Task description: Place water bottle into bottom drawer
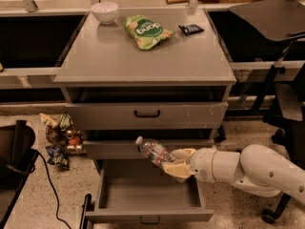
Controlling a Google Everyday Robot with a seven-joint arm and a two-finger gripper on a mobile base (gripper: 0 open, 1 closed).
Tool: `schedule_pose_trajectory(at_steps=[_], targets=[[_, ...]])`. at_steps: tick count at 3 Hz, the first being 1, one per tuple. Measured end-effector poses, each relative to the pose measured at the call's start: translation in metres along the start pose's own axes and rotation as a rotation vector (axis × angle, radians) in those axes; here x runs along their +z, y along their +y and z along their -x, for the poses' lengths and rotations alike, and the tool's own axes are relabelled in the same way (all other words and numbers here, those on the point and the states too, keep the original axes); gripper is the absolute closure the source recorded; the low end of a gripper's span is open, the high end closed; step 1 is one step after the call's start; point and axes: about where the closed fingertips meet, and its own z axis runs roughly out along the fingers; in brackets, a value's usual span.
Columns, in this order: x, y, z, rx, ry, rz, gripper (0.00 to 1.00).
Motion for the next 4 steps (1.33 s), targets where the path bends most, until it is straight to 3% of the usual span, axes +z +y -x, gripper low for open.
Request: schedule_pose_trajectory(at_steps=[1, 2, 3, 4], targets=[[0.0, 0.0, 0.0, 0.0, 0.0, 0.0, 1.0], [0.014, -0.017, -0.02, 0.032, 0.026, -0.016, 1.0], [0.039, -0.054, -0.06, 0.053, 0.065, -0.047, 1.0], [0.065, -0.087, -0.104, 0.1, 0.094, -0.046, 1.0]])
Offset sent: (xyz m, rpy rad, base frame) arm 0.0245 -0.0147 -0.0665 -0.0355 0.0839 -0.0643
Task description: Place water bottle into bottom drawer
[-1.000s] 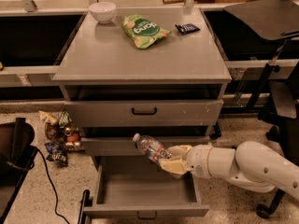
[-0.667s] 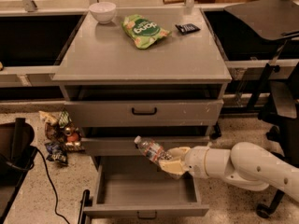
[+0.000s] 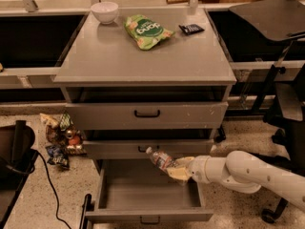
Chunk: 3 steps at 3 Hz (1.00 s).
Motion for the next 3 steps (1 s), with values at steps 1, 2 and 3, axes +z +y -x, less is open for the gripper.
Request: schedule_pose_trajectory(at_steps=[1, 2, 3], targets=[[0.026, -0.029, -0.038, 0.061, 0.022, 0.003, 1.0], [0.048, -0.047, -0.073, 0.12, 0.041, 0.008, 1.0], [0.067, -0.065, -0.101, 0.172, 0.045, 0.003, 1.0]])
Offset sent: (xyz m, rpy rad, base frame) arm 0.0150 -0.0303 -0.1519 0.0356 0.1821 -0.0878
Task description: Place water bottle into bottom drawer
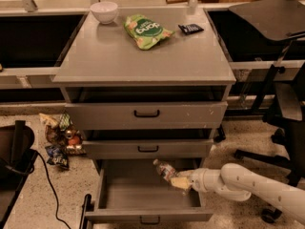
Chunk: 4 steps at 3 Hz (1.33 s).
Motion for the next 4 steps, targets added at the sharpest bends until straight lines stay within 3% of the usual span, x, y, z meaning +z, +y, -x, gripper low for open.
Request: schedule_pose_trajectory(at_steps=[2, 4], targets=[[0.011, -0.006, -0.006, 0.001, 0.01, -0.011, 1.0], [0.065, -0.063, -0.04, -0.043, 0.041, -0.039, 1.0]])
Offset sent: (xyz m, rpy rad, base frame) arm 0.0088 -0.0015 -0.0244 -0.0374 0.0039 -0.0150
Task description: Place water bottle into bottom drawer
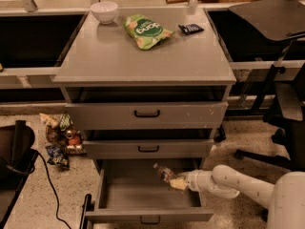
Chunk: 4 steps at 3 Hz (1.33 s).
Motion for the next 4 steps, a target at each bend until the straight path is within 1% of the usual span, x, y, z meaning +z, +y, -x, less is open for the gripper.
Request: schedule_pose_trajectory(at_steps=[1, 2, 4], targets=[[0.026, -0.02, -0.014, 0.007, 0.002, -0.002, 1.0], [0.044, -0.032, -0.024, 0.022, 0.011, -0.002, 0.86], [0.066, -0.042, -0.034, 0.045, 0.039, 0.017, 0.39]])
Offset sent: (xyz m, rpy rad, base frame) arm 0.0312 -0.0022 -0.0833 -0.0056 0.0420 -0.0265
